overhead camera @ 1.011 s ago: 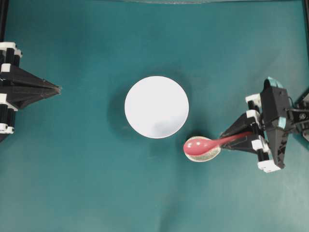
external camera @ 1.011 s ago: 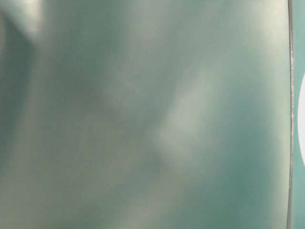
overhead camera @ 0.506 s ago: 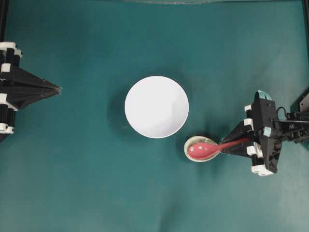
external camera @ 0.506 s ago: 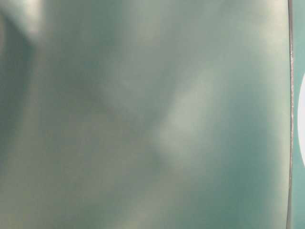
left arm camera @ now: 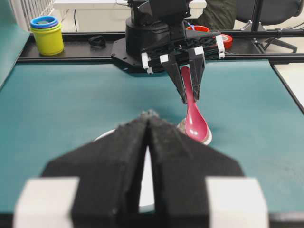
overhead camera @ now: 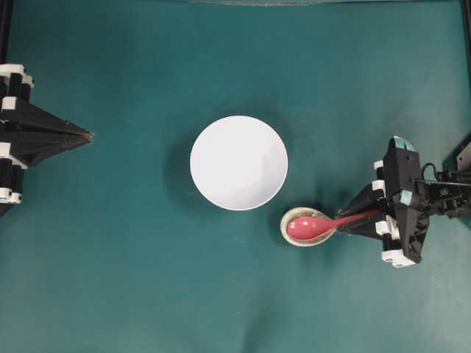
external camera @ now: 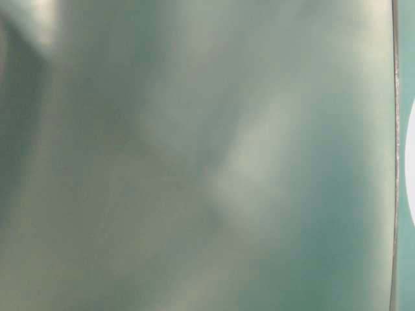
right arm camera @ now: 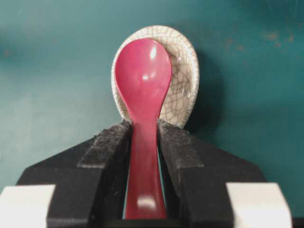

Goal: Scoop the yellow hexagonal prism block from the bowl with a spoon using the right arm.
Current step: 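Carry the spoon back and lay it on the spoon rest, open right gripper, then raise the right gripper and move it over the white bowl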

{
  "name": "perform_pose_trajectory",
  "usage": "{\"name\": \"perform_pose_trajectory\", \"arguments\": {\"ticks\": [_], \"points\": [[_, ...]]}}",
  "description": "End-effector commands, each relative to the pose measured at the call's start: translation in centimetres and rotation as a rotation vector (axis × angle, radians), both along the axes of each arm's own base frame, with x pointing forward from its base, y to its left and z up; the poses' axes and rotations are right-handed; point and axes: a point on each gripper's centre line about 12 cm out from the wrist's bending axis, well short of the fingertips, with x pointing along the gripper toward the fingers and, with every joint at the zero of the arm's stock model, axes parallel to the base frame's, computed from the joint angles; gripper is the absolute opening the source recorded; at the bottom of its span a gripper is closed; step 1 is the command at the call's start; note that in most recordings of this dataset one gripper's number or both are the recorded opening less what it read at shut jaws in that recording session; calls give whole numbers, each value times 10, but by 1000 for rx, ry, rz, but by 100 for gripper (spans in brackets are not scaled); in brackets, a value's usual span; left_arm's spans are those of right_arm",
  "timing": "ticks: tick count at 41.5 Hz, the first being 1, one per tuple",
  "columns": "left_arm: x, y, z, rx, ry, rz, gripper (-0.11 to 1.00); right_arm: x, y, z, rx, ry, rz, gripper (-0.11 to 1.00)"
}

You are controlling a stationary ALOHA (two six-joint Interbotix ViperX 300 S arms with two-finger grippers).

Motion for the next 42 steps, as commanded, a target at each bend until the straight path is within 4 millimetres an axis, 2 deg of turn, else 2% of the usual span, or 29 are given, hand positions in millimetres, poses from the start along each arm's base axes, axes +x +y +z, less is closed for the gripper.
{"name": "perform_pose_trajectory", "arguments": {"ticks": [1, 7, 17, 23, 31, 37, 42], "points": [[2, 0, 5, 5, -12, -1, 0, 3, 2, 5, 8, -16, 2, 30], [2, 0, 5, 5, -11, 1, 0, 2, 3, 4, 10, 5, 8, 46], [2, 0, 5, 6, -11, -1, 0, 3, 2, 10, 15, -10, 7, 46], [2, 0, 6, 5, -15, 1, 0, 9, -7, 34, 19, -76, -12, 46], [3, 0, 5, 5, -15, 1, 0, 21, -23, 69, 14, -81, -27, 46], [3, 0, 6, 4, -18, -1, 0, 42, -36, 98, -18, -64, -23, 46], [2, 0, 6, 4, -17, -1, 0, 60, -47, 115, -60, -41, -14, 46]]}}
